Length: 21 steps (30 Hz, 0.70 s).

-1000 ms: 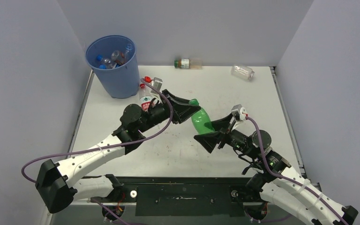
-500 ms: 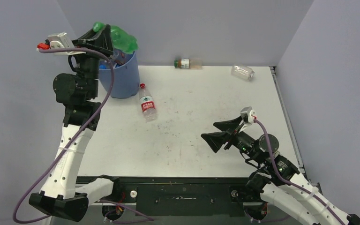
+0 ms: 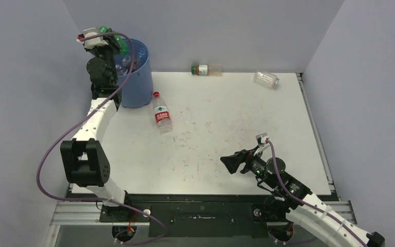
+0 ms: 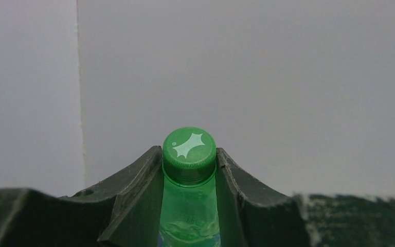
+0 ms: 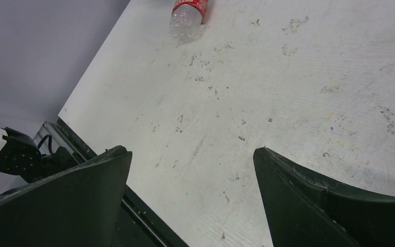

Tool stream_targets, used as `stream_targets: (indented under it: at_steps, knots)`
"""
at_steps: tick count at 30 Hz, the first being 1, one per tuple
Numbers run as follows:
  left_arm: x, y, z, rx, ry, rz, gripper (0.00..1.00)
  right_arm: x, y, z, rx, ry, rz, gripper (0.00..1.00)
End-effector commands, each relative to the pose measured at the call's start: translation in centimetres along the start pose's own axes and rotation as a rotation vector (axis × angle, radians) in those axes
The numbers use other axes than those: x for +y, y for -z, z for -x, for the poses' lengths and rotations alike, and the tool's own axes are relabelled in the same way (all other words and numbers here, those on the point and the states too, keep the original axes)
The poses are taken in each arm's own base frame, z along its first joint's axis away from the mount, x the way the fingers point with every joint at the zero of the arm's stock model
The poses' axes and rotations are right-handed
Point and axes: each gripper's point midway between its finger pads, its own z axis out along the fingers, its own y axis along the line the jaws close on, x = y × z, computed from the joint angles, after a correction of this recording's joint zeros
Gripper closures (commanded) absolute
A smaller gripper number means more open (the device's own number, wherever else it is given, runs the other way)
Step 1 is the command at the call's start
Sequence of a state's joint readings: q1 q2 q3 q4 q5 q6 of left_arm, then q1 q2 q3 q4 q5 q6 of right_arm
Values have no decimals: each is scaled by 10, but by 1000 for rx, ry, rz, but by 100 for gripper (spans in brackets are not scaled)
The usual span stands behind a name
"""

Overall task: Put the plastic bottles in the bin
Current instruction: Place the plastic bottle in the trash bin.

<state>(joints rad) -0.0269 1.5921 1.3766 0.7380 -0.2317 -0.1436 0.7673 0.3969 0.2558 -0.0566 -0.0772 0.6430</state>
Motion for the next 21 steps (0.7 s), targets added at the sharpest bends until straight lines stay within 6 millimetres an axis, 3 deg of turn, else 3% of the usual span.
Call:
stream_targets:
  at_steps: [1, 4, 6, 8, 13, 17, 19, 21]
  knots:
    - [-5, -26, 54, -191, -60, -24, 100, 1, -7, 15, -96, -37, 2, 8]
    - [1, -34, 24, -150, -65, -12, 100, -5, -15, 11, -80, -25, -28, 8]
    - [22, -40, 6, -130, -67, 26, 100, -6, -19, 10, -67, -6, -37, 8]
    - [29, -44, -18, -102, -51, 34, 100, -10, -22, 13, -72, 5, -65, 8]
    - [31, -56, -59, -100, -19, 22, 100, -12, -24, 19, -93, 42, -77, 7]
    - [24, -68, -78, -104, 18, -11, 100, -18, -24, 20, -97, 56, -110, 7]
    - [17, -73, -80, -112, 31, -25, 88, -21, -25, 18, -93, 54, -125, 7]
    - [12, -76, -79, -117, 41, -39, 67, -24, -26, 16, -89, 50, -135, 7]
